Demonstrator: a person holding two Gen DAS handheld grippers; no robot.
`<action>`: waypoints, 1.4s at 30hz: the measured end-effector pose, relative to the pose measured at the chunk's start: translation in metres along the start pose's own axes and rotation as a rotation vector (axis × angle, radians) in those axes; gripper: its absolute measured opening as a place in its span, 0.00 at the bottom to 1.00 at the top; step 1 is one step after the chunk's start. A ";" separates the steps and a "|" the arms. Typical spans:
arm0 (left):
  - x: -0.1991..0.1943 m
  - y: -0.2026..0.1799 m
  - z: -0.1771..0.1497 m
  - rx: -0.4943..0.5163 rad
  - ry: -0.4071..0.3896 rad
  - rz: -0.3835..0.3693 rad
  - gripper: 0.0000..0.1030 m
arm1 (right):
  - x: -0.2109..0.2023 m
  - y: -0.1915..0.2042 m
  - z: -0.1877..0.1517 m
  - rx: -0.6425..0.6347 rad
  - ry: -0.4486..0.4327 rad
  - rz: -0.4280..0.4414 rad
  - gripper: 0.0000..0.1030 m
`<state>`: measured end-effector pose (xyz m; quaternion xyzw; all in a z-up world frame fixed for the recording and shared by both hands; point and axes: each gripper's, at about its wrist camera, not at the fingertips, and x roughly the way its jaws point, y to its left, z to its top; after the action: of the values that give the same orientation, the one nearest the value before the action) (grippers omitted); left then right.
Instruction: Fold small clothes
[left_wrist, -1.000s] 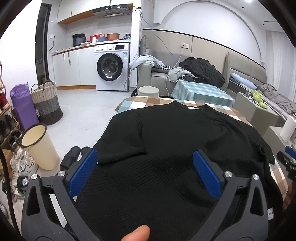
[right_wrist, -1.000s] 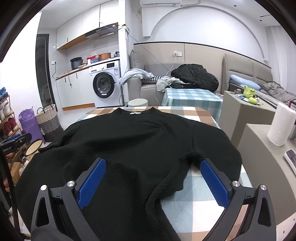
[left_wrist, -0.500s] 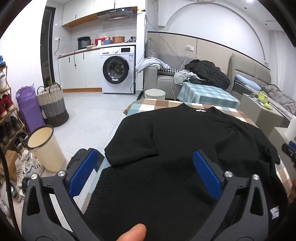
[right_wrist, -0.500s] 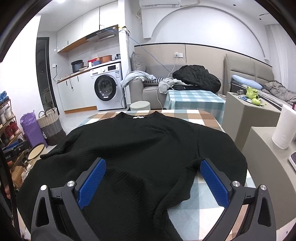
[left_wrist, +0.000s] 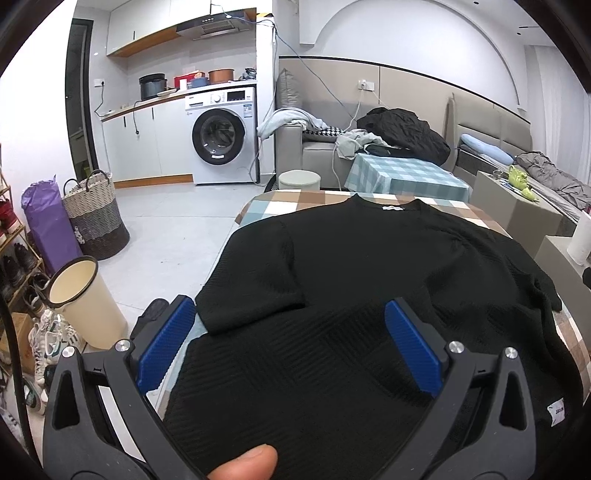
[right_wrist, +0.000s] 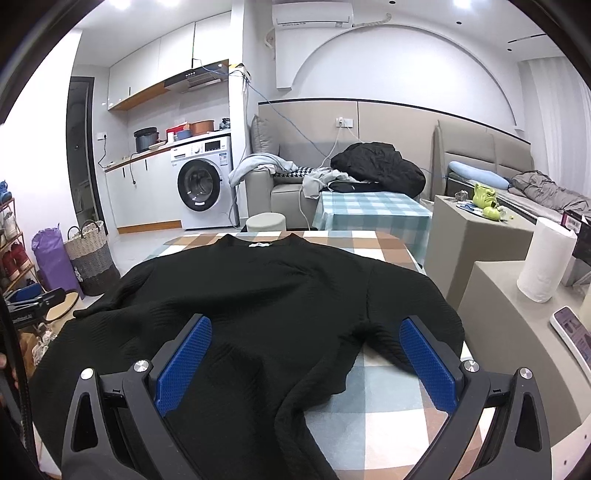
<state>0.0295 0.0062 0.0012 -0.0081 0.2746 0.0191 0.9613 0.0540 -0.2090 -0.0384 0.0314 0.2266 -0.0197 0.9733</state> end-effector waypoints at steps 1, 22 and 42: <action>0.002 -0.002 0.002 -0.001 0.003 -0.002 0.99 | 0.000 -0.001 0.000 0.006 0.011 0.002 1.00; 0.031 -0.008 0.007 -0.014 0.029 -0.038 0.99 | 0.039 -0.020 0.014 0.131 0.135 -0.036 1.00; 0.087 0.036 0.022 -0.122 0.111 0.015 0.99 | 0.080 -0.116 -0.003 0.401 0.290 -0.129 0.98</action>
<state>0.1130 0.0458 -0.0263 -0.0656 0.3256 0.0423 0.9423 0.1187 -0.3262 -0.0829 0.2118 0.3570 -0.1217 0.9016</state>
